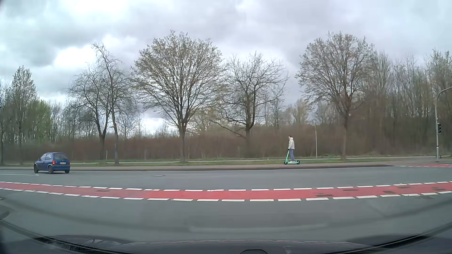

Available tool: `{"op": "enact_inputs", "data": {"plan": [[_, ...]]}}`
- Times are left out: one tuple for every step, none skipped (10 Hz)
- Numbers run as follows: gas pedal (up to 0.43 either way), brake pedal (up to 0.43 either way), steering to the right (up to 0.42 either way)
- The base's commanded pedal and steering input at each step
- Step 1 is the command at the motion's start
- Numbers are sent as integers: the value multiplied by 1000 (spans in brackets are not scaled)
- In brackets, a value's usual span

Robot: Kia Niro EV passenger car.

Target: Follow the waypoints while adhering to traffic rules and regulations

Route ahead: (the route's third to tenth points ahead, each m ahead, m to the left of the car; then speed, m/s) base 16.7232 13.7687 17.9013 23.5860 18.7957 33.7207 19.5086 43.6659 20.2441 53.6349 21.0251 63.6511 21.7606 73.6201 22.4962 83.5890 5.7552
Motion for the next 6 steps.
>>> {"op": "enact_inputs", "data": {"plan": [[150, 0, -146], [150, 0, -164], [150, 0, -181], [157, 0, -196], [169, 0, -211], [169, 0, -226]]}}
